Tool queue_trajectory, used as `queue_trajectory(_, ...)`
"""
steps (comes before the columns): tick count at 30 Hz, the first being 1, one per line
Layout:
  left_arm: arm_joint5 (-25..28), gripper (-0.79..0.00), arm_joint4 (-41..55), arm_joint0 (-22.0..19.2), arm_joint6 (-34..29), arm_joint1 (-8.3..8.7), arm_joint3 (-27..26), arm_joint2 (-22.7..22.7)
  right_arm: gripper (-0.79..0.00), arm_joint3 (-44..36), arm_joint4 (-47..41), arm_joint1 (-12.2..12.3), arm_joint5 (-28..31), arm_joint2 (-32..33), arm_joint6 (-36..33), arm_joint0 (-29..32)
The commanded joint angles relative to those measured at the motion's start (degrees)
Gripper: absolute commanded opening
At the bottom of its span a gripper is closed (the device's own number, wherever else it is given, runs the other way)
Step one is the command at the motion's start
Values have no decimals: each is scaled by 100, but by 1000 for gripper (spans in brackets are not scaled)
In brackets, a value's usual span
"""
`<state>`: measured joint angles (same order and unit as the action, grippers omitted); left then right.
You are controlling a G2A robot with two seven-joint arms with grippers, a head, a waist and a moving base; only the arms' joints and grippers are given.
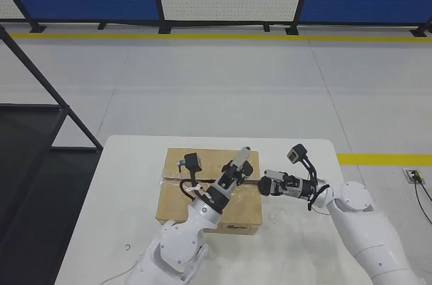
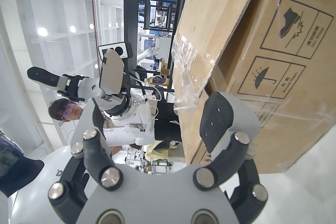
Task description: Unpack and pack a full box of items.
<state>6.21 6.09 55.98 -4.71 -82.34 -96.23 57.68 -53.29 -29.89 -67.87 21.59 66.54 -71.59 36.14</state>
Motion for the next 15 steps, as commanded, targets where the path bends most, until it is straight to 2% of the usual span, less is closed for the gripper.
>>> queue_trajectory(1,19,0,0,15,-5,-9,-40,7,0,-11,3,-1,-10,-9,3,-3)
queue_trajectory(9,109,0,0,248,-102,4,-437,229,0,-49,39,-6,-63,-53,38,-46)
queue_trajectory(15,127,0,-11,804,-407,121,-1030,869,0,-35,28,-11,-54,-77,25,-69)
